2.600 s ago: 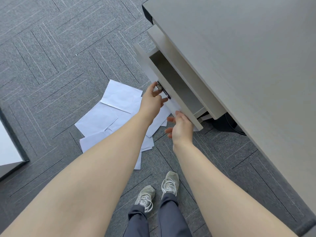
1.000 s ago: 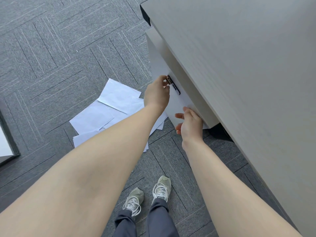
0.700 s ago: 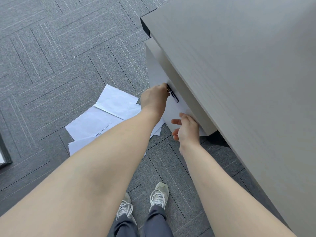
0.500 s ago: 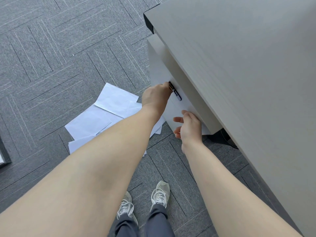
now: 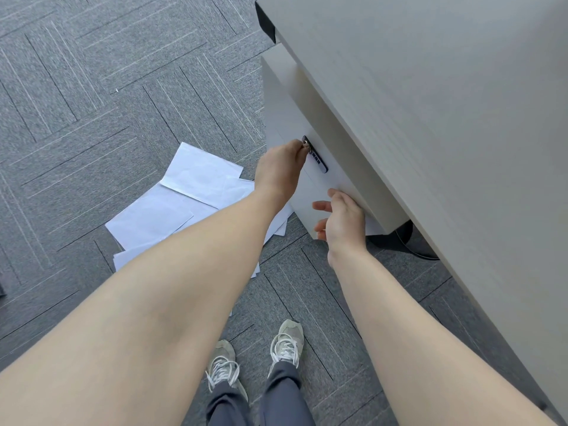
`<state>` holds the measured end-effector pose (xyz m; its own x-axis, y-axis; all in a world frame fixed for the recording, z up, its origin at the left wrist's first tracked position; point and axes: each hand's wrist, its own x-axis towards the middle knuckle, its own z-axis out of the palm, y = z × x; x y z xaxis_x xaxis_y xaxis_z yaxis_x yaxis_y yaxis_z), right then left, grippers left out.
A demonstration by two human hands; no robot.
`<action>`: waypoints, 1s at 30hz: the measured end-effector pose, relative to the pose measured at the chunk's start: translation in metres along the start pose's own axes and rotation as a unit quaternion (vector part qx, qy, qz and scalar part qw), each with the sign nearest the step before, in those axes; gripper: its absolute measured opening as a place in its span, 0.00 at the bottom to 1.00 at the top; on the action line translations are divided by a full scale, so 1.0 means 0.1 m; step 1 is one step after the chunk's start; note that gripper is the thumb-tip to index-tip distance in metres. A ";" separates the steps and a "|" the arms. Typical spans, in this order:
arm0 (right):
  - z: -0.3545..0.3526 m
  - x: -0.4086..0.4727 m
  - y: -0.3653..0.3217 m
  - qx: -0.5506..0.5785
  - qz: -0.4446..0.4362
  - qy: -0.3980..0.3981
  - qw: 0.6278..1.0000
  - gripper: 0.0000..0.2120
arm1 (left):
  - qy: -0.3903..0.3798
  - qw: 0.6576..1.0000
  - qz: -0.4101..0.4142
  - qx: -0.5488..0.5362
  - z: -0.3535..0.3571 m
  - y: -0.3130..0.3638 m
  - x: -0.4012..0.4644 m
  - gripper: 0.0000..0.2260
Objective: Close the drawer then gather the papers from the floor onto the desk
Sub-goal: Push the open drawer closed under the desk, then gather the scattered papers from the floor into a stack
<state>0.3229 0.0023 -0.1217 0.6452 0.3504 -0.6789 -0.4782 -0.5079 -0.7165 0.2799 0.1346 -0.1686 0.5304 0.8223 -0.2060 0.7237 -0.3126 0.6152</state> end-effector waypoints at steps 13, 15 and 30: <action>0.17 -0.03 0.00 -0.028 -0.016 -0.018 0.999 0.13 | -0.004 0.996 -0.070 -0.064 -0.23 -0.14 -0.25 0.19; 0.27 -0.10 0.00 -0.038 -0.023 -0.030 0.999 0.11 | 0.008 0.993 -0.094 -0.076 -0.32 -0.31 -0.39 0.18; 1.53 -0.67 1.16 -0.214 -0.052 -0.191 0.957 0.07 | 0.131 0.897 -0.356 -0.226 -0.59 -2.40 -1.94 0.21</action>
<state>0.1329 0.0405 -0.1838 0.3730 0.6372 -0.6744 -0.0827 -0.7012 -0.7082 -0.0226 0.0778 -0.2315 -0.1596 0.8387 -0.5207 0.5531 0.5129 0.6566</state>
